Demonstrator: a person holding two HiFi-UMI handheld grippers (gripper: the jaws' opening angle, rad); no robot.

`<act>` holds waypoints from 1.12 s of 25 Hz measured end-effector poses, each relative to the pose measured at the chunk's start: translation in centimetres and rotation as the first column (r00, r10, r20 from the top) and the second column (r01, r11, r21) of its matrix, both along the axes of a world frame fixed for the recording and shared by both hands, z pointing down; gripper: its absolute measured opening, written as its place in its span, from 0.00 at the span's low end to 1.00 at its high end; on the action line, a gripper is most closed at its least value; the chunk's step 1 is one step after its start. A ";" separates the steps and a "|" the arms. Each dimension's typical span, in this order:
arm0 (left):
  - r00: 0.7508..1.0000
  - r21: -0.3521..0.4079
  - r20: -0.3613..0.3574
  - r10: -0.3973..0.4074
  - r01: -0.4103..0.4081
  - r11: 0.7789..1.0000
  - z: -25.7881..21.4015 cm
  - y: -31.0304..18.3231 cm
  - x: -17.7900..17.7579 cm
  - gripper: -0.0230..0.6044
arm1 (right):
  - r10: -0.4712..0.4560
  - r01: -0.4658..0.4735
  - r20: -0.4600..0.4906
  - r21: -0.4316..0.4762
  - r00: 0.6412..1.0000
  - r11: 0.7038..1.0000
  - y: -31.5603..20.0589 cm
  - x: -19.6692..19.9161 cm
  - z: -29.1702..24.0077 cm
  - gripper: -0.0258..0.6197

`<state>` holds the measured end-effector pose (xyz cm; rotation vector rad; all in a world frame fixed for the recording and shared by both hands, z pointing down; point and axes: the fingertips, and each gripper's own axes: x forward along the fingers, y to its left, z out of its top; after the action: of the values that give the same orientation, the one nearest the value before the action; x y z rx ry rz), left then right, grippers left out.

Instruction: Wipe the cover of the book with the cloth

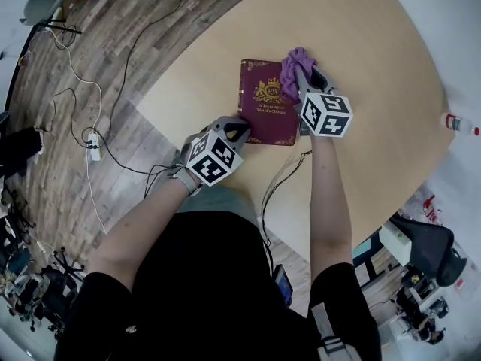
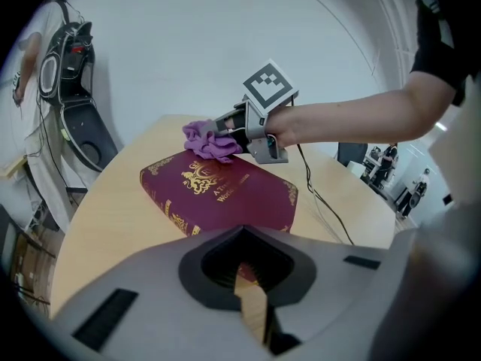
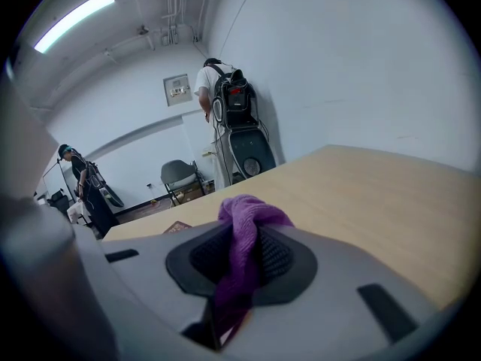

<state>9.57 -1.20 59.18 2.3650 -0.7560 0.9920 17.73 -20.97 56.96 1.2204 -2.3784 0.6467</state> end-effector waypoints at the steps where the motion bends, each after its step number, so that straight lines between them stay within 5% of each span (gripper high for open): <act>1: 1.000 0.004 0.006 0.000 0.000 1.000 0.0 0.0 0.0 0.07 | 0.006 -0.006 0.006 0.005 1.000 1.000 -0.1 0.0 0.0 0.15; 10: 0.999 -0.064 -0.022 -0.035 0.034 0.997 0.2 -0.1 -0.2 0.07 | 0.031 -0.031 0.001 0.042 1.000 0.999 1.0 0.4 0.1 0.15; 28: 1.000 -0.050 -0.009 -0.030 0.029 0.998 0.1 -0.1 -0.2 0.07 | 0.045 -0.045 0.038 0.018 0.998 0.999 9.2 2.3 0.0 0.15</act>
<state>9.37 -1.30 59.30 2.3079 -0.7516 0.9755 20.07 -11.77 56.96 1.2838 -2.3991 0.6690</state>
